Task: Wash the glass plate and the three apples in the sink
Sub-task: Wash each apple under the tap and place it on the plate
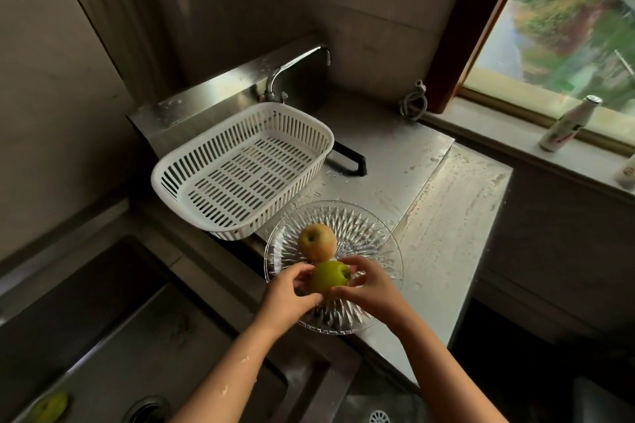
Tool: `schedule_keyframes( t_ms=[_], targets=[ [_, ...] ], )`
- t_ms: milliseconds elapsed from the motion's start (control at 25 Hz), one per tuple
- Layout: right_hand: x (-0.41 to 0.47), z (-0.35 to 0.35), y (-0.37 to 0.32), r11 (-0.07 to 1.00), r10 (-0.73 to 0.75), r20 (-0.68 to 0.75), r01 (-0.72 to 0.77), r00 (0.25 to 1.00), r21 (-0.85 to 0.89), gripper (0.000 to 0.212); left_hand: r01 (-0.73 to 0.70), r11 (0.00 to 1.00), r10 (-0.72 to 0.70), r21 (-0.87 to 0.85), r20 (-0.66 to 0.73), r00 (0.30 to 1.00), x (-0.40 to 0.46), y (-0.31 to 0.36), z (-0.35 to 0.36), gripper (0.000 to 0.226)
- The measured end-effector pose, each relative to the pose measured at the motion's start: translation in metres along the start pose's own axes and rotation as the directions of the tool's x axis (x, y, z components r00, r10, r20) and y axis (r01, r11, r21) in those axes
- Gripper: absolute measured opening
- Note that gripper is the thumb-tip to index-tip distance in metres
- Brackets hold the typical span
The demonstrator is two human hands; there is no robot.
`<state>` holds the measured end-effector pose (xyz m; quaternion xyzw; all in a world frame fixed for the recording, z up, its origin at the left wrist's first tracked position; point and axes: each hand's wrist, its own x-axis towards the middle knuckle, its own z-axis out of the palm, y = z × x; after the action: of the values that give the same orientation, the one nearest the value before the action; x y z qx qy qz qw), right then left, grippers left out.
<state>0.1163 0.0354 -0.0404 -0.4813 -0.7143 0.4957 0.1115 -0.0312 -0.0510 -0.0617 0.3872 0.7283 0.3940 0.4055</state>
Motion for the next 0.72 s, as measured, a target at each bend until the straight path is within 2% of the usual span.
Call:
schedule_keyframes(
  t_ms=[200, 320, 520, 600, 720],
  targets=[
    [-0.004, -0.007, -0.007, 0.999, 0.011, 0.062, -0.014, 0.998, 0.044, 0.05, 0.027, 0.999, -0.027, -0.043, 0.014, 1.0, -0.002, 0.006, -0.006, 0.048],
    [-0.008, -0.013, -0.017, 0.999, 0.011, -0.003, -0.01, 1.0, 0.05, 0.048, 0.008, 0.993, -0.008, -0.116, -0.003, 1.0, -0.008, 0.012, -0.02, 0.045],
    [-0.01, -0.003, -0.056, 0.992, -0.125, -0.073, 0.122, 0.989, -0.038, 0.04, -0.1, 0.98, 0.068, -0.174, -0.183, 0.981, -0.032, 0.016, -0.07, 0.04],
    [-0.009, 0.021, -0.079, 0.972, -0.216, -0.021, 0.213, 0.976, -0.094, 0.039, -0.106, 0.979, 0.052, -0.177, -0.281, 0.958, -0.047, 0.009, -0.094, 0.04],
    [-0.008, 0.071, -0.11, 0.965, -0.256, 0.118, 0.262, 0.959, -0.033, 0.035, -0.09, 0.976, 0.009, -0.199, -0.376, 0.927, -0.075, -0.009, -0.128, 0.042]
  ],
)
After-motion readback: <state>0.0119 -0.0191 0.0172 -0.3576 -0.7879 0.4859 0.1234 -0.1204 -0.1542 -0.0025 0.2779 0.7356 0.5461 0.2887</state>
